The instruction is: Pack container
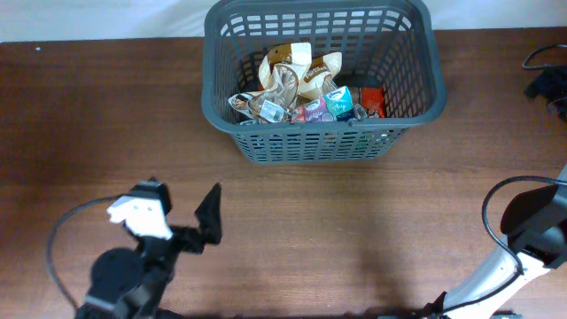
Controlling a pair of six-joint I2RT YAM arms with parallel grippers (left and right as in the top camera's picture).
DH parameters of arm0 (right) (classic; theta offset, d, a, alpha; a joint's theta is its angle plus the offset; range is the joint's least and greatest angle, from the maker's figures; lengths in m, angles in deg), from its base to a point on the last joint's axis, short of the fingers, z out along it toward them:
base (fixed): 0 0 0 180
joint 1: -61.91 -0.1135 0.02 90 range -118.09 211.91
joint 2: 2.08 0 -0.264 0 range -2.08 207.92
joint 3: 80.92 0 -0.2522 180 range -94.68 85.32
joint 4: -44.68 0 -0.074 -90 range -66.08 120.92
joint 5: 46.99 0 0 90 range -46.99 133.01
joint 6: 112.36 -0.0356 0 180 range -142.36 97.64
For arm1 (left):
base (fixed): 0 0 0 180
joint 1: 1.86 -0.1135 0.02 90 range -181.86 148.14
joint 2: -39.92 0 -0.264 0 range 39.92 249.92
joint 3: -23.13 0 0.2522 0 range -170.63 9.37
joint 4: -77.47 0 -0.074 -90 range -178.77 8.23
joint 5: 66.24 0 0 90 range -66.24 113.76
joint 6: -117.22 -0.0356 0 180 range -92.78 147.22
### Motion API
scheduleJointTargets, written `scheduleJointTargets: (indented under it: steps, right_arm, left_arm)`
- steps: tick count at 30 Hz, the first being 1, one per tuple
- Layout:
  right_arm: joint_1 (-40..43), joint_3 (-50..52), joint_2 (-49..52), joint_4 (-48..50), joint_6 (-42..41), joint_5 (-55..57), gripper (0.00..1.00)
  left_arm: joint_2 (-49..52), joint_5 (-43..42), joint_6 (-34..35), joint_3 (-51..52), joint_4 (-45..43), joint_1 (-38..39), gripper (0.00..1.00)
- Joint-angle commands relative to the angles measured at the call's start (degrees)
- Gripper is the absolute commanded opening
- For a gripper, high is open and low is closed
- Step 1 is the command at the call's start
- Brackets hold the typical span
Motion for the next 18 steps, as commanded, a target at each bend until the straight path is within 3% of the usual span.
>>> scheduleJointTargets:
  steps: [1, 5, 12, 18]
  right_arm:
    - [0.2, 0.3, -0.7, 0.0, -0.7, 0.9, 0.99]
    - [0.2, 0.3, -0.7, 0.0, -0.7, 0.9, 0.99]
    - [0.2, 0.3, -0.7, 0.0, -0.7, 0.9, 0.99]
    - [0.2, 0.3, -0.7, 0.0, -0.7, 0.9, 0.99]
  left_arm:
    - [-0.4, 0.9, -4.2, 7.2, -7.8, -0.2, 1.00]
    - [-0.4, 0.7, -4.9, 13.4, -13.5, -0.2, 1.00]
    - [-0.8, -0.2, -10.0, 17.1, -13.6, -1.5, 0.99]
    - [-3.9, -6.4, -15.6, 17.6, -10.9, -8.8, 0.99]
